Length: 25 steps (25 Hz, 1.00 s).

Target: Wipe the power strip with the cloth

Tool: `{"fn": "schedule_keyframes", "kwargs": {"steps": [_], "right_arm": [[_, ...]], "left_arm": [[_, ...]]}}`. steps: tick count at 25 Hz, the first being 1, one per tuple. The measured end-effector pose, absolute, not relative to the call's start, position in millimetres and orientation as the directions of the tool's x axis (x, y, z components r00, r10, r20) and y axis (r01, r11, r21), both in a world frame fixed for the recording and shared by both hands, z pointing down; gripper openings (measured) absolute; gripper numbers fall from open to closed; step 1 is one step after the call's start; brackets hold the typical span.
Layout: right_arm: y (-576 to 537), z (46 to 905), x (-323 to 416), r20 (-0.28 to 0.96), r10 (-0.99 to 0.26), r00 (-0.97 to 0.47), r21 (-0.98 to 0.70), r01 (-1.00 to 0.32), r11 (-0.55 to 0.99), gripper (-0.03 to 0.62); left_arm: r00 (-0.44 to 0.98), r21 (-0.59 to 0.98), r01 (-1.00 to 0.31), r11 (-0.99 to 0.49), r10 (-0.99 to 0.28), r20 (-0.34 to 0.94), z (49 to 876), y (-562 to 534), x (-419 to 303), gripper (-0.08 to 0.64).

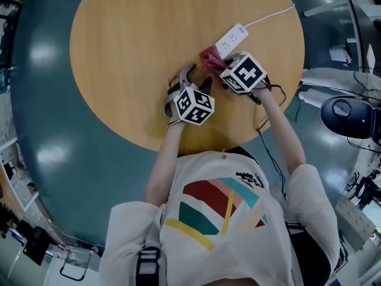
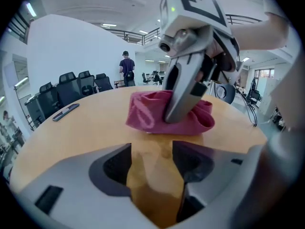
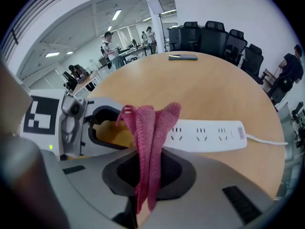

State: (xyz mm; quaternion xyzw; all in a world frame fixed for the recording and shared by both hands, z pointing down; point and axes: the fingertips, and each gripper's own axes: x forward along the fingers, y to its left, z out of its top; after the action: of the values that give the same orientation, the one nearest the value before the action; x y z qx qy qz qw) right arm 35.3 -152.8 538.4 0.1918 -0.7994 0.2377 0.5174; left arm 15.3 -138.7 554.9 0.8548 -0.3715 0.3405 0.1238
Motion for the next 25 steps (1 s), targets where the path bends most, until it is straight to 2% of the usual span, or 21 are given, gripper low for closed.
{"fn": "schedule_keyframes", "kwargs": {"steps": [7,12,13,16,20,25], "right_arm": [[-127,550,71,0.926,-0.046,-0.375,-0.196,-0.581,0.790,0.039],[-124,534,69,0.906,-0.115,-0.407,-0.173,-0.604,0.778,0.040],[-123,529,68,0.900,-0.139,-0.413,-0.160,-0.610,0.776,0.040],[-117,518,80,0.895,-0.216,-0.391,-0.062,-0.588,0.807,0.040],[-119,510,112,0.908,-0.332,-0.255,0.202,-0.428,0.881,0.040],[-122,514,131,0.889,-0.427,-0.163,0.413,-0.115,0.904,0.038]], "left_arm": [[0.494,-0.032,-0.720,-0.693,-0.545,0.678,558,-140,14,0.313],[0.501,0.007,-0.723,-0.690,-0.518,0.693,553,-137,5,0.313],[0.501,0.017,-0.734,-0.679,-0.524,0.689,550,-136,0,0.294],[0.489,0.026,-0.795,-0.606,-0.614,0.620,520,-148,-8,0.041],[0.528,0.038,-0.789,-0.613,-0.645,0.552,486,-180,22,0.041],[0.477,-0.039,-0.762,-0.647,-0.600,0.642,515,-194,57,0.041]]}}
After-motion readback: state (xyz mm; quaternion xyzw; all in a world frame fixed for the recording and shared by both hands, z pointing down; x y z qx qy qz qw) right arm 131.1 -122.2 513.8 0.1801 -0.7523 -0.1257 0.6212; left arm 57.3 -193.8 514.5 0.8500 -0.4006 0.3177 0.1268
